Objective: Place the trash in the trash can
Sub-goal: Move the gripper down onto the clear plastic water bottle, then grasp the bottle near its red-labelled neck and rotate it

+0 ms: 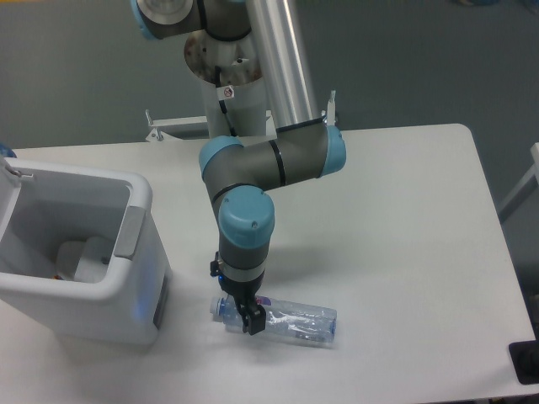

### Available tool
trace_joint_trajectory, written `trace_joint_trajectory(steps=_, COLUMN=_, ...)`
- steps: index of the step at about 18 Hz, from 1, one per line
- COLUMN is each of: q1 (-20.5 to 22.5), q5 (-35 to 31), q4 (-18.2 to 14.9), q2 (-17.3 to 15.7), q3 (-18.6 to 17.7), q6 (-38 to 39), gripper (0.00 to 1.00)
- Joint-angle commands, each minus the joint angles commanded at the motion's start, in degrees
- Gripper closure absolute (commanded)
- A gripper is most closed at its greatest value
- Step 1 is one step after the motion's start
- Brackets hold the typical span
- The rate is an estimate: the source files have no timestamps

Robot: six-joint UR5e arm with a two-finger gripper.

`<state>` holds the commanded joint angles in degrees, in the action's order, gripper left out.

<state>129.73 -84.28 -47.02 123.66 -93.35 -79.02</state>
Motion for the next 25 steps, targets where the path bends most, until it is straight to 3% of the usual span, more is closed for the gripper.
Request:
trace_joint_trajectory(steps=3, q1=-0.5, q5=-1.7, q4=0.0, q2=1.8, q3=2.5, q6=0.4, gripper=0.0)
trace_joint_trajectory(steps=10, q1=-0.5, q5=-3.0, q4=-0.5, q2=1.1, q3=3.0, q6=1.2, gripper=0.36)
trace_joint_trajectory(steps=19, q1=-0.4, q5=-4.7, q4=-0.5, q2=0.4, q3=4.2, q6=4.3, gripper=0.45)
trace_joint_trajectory(steps=25, q1=1.8, q5=-4.0, q4=-0.3, q2=-0.6, q3=6.2, q6=5.2, gripper=0.45)
